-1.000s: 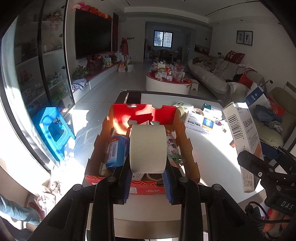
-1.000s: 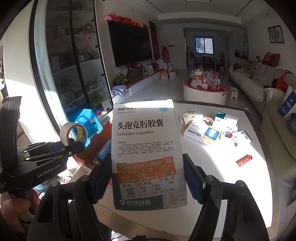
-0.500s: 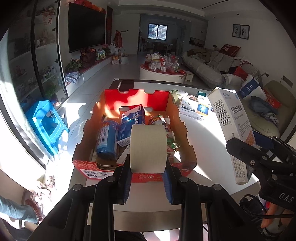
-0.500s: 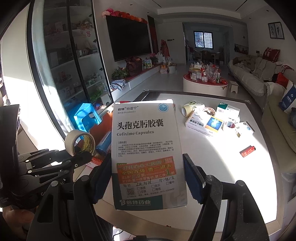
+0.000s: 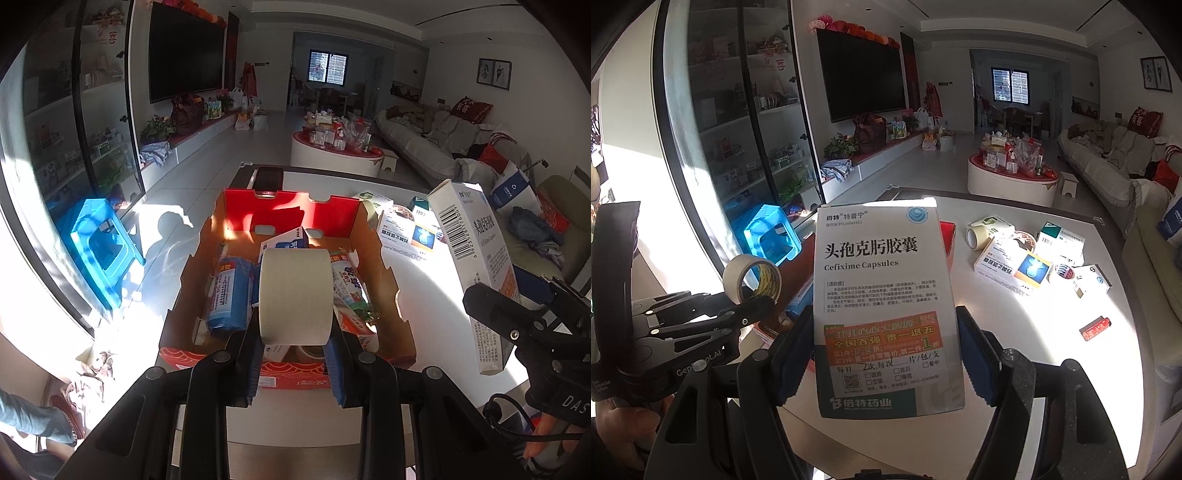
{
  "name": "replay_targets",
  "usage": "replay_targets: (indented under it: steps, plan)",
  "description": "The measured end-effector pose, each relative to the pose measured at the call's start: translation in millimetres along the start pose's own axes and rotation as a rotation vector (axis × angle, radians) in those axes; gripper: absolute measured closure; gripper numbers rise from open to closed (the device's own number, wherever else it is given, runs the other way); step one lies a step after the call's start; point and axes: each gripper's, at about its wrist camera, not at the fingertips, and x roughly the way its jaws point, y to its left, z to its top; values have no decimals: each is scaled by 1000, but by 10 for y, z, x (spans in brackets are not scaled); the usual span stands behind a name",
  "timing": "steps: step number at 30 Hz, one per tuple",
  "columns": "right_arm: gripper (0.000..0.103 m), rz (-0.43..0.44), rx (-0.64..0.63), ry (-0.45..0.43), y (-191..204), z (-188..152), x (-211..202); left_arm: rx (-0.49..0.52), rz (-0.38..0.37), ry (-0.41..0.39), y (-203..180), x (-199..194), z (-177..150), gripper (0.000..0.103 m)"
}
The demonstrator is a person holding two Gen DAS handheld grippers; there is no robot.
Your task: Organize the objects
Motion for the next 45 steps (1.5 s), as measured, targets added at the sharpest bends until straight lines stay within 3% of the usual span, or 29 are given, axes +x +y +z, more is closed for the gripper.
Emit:
replay_targets:
  steps: [6,11,21,26,35,45]
  plan:
    - [31,-10,6,-34,83,83,11,39,-18,5,-29,24,72,71]
    - [31,7,11,-6,106,53,78,37,-17,15,-8,65,79,71]
    - [31,20,9,-62,98,446,84,24,26,-84,203,-181,546,71]
    - [31,20,24,-32,95,526,319,-4,14,-36,304,66,588,71]
    - [31,8,68,139,-26,431,1093,14,27,93,303,753,562,71]
    - [31,-28,50,175,-7,588,1541,20,53,137,359,1093,637,71]
